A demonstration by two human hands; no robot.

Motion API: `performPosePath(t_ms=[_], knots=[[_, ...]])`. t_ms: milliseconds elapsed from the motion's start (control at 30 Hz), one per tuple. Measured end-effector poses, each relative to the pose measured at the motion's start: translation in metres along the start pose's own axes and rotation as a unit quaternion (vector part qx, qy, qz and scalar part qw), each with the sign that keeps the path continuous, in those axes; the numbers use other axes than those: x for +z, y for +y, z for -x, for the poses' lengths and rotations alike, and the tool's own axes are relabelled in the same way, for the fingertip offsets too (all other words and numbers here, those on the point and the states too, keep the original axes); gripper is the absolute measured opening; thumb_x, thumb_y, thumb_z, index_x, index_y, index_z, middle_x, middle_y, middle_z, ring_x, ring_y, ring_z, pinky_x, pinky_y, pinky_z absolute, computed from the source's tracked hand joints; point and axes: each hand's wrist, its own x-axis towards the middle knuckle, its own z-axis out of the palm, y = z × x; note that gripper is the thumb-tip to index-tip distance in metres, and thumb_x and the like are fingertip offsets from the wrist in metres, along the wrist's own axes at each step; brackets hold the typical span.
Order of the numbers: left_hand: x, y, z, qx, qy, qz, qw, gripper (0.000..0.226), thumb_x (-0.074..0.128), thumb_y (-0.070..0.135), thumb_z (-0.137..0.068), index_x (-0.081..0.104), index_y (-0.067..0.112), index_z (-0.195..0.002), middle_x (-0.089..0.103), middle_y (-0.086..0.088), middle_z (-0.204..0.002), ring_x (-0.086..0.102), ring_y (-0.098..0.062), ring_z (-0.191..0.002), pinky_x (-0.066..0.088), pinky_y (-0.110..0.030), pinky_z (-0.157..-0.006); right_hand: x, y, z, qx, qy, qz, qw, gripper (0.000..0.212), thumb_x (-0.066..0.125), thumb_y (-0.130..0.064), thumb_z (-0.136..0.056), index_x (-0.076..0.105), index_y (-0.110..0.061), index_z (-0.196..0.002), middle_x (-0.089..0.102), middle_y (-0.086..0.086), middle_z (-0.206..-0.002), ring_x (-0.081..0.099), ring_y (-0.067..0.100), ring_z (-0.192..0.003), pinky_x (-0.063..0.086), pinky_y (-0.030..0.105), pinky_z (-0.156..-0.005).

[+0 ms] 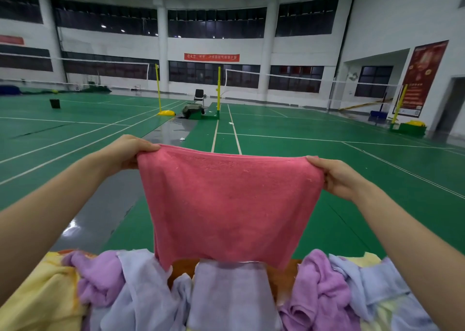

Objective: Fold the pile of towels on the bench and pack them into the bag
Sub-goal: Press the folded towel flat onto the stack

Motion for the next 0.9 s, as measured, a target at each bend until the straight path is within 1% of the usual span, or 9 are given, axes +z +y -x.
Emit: performPosePath(t_ms=[67, 133, 267, 333, 400, 533, 667, 800, 900], knots=[[0.012, 0.003, 0.001, -0.053, 0.016, 0.053, 0.997, 0.007, 0.059, 0.008, -0.088, 0.058, 0.01, -0.082, 0.057, 0.004, -0.044, 0.053, -0.005, -0.035, 0.046, -0.014, -0.036, 0.015, 0.0, -0.004, 0.012, 0.074, -0.033, 0.997, 0.007, 0.066, -0.015, -0.084, 0.062, -0.01, -0.08, 0.055, -0.001, -0.069, 0.049, 0.005, -0.045, 0.042, 0.015, -0.038], [0.027, 0.008, 0.003, -0.083, -0.008, 0.102, 0.991, 0.015, 0.055, 0.008, -0.091, 0.053, 0.01, -0.076, 0.057, 0.005, -0.04, 0.054, -0.003, -0.033, 0.046, -0.016, -0.036, 0.033, -0.002, -0.007, 0.002, 0.137, -0.062, 0.989, 0.012, 0.072, -0.012, -0.078, 0.061, -0.008, -0.079, 0.059, -0.001, -0.064, 0.052, 0.008, -0.048, 0.043, 0.016, -0.039], [0.065, 0.028, 0.021, -0.083, -0.067, 0.157, 0.982, 0.017, 0.051, 0.01, -0.093, 0.053, 0.008, -0.076, 0.062, 0.0, -0.046, 0.06, -0.007, -0.039, 0.051, -0.021, -0.039, 0.078, -0.003, -0.006, -0.071, 0.177, -0.059, 0.98, 0.012, 0.073, -0.01, -0.078, 0.067, -0.004, -0.086, 0.064, 0.004, -0.079, 0.059, 0.016, -0.077, 0.05, 0.029, -0.075], [0.086, 0.038, 0.033, -0.065, -0.085, 0.172, 0.979, 0.016, 0.053, 0.008, -0.093, 0.054, 0.004, -0.077, 0.063, -0.004, -0.047, 0.062, -0.01, -0.04, 0.053, -0.024, -0.041, 0.098, -0.003, 0.0, -0.13, 0.183, 0.021, 0.974, 0.019, 0.07, -0.015, -0.081, 0.069, 0.0, -0.093, 0.065, 0.005, -0.084, 0.057, 0.016, -0.082, 0.046, 0.031, -0.079], [0.106, 0.047, 0.045, -0.048, -0.091, 0.181, 0.978, 0.016, 0.054, 0.006, -0.092, 0.054, -0.001, -0.078, 0.063, -0.008, -0.047, 0.062, -0.014, -0.041, 0.055, -0.027, -0.043, 0.116, -0.003, 0.01, -0.197, 0.183, 0.106, 0.957, 0.022, 0.068, -0.019, -0.083, 0.071, 0.0, -0.094, 0.066, 0.005, -0.085, 0.056, 0.014, -0.08, 0.042, 0.026, -0.074], [0.133, 0.056, 0.064, -0.024, -0.102, 0.206, 0.973, 0.017, 0.05, 0.002, -0.093, 0.055, -0.008, -0.08, 0.063, -0.018, -0.061, 0.064, -0.02, -0.046, 0.057, -0.029, -0.049, 0.135, 0.005, 0.029, -0.266, 0.173, 0.175, 0.932, 0.016, 0.064, -0.025, -0.083, 0.073, -0.013, -0.076, 0.07, 0.002, -0.072, 0.061, 0.018, -0.07, 0.047, 0.034, -0.067], [0.142, 0.057, 0.073, -0.041, -0.154, 0.241, 0.957, 0.021, 0.038, -0.002, -0.095, 0.055, -0.009, -0.083, 0.061, -0.02, -0.078, 0.063, -0.027, -0.069, 0.057, -0.031, -0.06, 0.136, 0.007, 0.037, -0.266, 0.146, 0.137, 0.943, 0.015, 0.063, -0.022, -0.084, 0.074, -0.018, -0.073, 0.072, 0.006, -0.074, 0.068, 0.025, -0.078, 0.053, 0.046, -0.076], [0.146, 0.06, 0.077, -0.057, -0.17, 0.326, 0.928, 0.021, 0.034, -0.006, -0.094, 0.053, -0.009, -0.086, 0.059, -0.02, -0.083, 0.061, -0.027, -0.074, 0.055, -0.032, -0.065, 0.137, 0.0, 0.042, -0.296, 0.126, 0.128, 0.938, 0.014, 0.063, -0.023, -0.085, 0.074, -0.015, -0.079, 0.073, 0.006, -0.077, 0.069, 0.021, -0.077, 0.054, 0.046, -0.077], [0.138, 0.062, 0.073, -0.053, -0.18, 0.381, 0.905, 0.022, 0.031, -0.006, -0.093, 0.052, -0.009, -0.095, 0.058, -0.02, -0.084, 0.059, -0.023, -0.067, 0.056, -0.026, -0.054, 0.132, 0.001, 0.054, -0.309, 0.021, 0.087, 0.947, 0.02, 0.072, -0.023, -0.08, 0.07, -0.01, -0.095, 0.074, 0.005, -0.085, 0.071, 0.017, -0.081, 0.057, 0.039, -0.077]])
